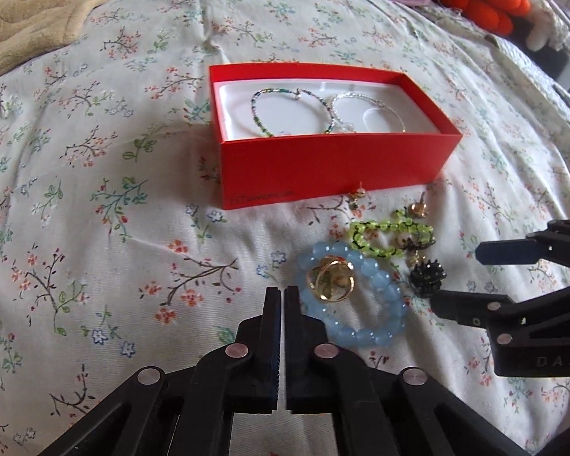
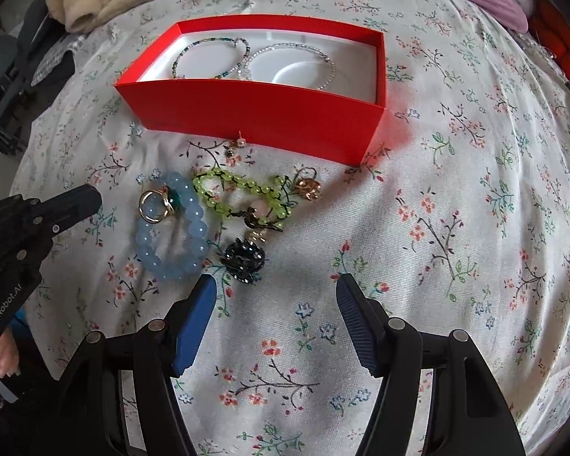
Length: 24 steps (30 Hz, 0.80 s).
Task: Organize jewelry
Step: 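Lower the left tool onto the gold ring and close on it, then grasp the black flower hair clip with the right tool while the left tool lifts the gold ring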
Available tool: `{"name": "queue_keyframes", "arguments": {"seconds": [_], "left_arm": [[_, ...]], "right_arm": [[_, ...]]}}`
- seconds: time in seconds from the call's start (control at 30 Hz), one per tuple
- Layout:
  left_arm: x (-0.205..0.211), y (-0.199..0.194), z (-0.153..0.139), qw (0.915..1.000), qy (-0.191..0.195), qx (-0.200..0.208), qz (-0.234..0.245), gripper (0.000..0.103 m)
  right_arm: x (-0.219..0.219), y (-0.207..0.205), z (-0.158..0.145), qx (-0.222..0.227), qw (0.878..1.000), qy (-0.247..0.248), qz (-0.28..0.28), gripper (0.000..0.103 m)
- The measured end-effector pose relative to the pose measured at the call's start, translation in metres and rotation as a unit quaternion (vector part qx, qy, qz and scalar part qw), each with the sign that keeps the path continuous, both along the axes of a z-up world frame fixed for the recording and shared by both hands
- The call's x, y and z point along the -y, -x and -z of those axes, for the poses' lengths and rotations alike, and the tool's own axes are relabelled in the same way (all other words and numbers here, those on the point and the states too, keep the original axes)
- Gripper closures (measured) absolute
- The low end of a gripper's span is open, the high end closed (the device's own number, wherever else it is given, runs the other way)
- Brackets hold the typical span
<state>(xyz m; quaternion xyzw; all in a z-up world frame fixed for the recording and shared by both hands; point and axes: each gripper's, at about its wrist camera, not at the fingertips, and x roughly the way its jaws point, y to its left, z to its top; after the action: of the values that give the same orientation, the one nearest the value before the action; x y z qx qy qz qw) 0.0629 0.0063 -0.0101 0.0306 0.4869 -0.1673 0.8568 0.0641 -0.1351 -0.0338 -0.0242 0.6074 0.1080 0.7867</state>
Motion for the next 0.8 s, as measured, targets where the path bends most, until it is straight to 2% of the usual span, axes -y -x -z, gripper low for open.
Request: {"name": "queue_keyframes", "arguments": {"seconds": [0.03, 0.07, 0.1, 0.13, 0.17, 0.2, 0.23, 0.43, 0.57, 0.8], "left_arm": [[-0.001, 0.0, 0.0, 1.0, 0.0, -0.003, 0.001, 0.088], [-0.002, 0.0, 0.001, 1.0, -0.001, -0.006, 0.001, 0.074], [-0.003, 0.0, 0.001, 1.0, -0.004, -0.004, -0.002, 0.065], [-0.004, 0.001, 0.001, 1.0, -0.006, -0.002, -0.004, 0.063], [-0.004, 0.001, 0.001, 1.0, -0.007, -0.003, -0.002, 0.063], [-0.005, 0.001, 0.001, 1.0, -0.008, -0.006, -0.001, 0.062], [-0.005, 0.001, 0.001, 0.9999, -0.008, -0.007, -0.001, 0.062], [-0.003, 0.002, 0.001, 0.9999, -0.003, -0.006, 0.011, 0.062], [0.009, 0.004, 0.002, 0.9993, 0.007, -0.006, 0.036, 0.062], [0.038, 0.002, 0.011, 0.997, -0.01, 0.006, 0.077, 0.062]], "right_arm": [[-0.003, -0.002, 0.001, -0.001, 1.0, -0.003, -0.001, 0.035], [-0.005, -0.004, 0.003, 0.0, 1.0, -0.005, -0.001, 0.035], [-0.008, -0.007, 0.004, 0.001, 1.0, -0.006, -0.003, 0.04], [-0.012, -0.009, 0.006, 0.001, 1.0, -0.006, -0.005, 0.051], [-0.014, -0.011, 0.008, 0.0, 1.0, -0.006, -0.007, 0.058], [-0.017, -0.013, 0.01, -0.001, 1.0, -0.005, -0.01, 0.071], [-0.019, -0.015, 0.011, -0.002, 1.0, -0.003, -0.015, 0.078], [-0.016, -0.014, 0.001, 0.011, 1.0, -0.01, -0.022, 0.078], [-0.003, -0.009, -0.008, 0.02, 1.0, -0.008, -0.013, 0.078], [0.016, -0.001, -0.014, 0.019, 1.0, -0.015, -0.004, 0.078]]}}
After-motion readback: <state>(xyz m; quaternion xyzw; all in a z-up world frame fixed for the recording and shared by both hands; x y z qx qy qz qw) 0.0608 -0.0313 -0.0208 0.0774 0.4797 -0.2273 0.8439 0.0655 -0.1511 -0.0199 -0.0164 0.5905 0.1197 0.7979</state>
